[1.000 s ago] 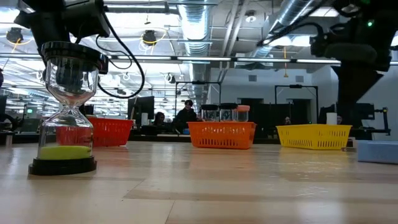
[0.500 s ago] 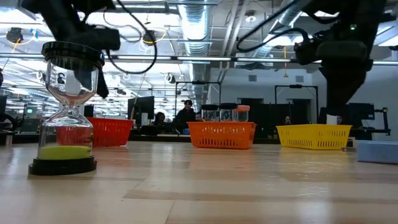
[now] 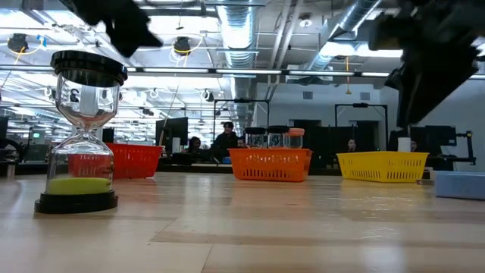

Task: Pick & Place Office items
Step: Put the black hourglass into the yellow basket

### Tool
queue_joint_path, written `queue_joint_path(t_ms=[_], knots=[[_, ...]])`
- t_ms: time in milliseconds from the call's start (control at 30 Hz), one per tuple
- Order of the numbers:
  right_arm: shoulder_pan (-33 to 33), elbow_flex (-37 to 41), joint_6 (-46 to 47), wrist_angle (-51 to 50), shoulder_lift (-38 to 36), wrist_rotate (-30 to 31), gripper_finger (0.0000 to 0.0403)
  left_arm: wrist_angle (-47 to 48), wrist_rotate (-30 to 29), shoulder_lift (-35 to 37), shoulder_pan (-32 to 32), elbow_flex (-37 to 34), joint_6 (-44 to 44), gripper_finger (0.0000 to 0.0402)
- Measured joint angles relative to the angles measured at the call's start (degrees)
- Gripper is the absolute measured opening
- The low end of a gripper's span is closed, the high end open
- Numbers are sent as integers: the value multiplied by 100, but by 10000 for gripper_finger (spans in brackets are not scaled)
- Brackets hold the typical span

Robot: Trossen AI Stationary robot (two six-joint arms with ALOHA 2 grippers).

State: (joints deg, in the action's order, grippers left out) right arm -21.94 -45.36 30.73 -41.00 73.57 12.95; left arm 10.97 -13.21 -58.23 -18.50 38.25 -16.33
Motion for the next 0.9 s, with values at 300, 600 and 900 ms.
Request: queue_joint_path(t_ms=[300,600,900], knots=[[-323,1556,-70,2875,-1141,-107,120,-1505,-169,-697,-984,-270,109,215],[-117,2024,-393,4038,-1240,-109,120,-2838,-271,-2017,-1467,-276,732,276],[92,2024,-375,4079,-1240,-108,120,-2966,-325,-2586,-1786,-276,670,294]])
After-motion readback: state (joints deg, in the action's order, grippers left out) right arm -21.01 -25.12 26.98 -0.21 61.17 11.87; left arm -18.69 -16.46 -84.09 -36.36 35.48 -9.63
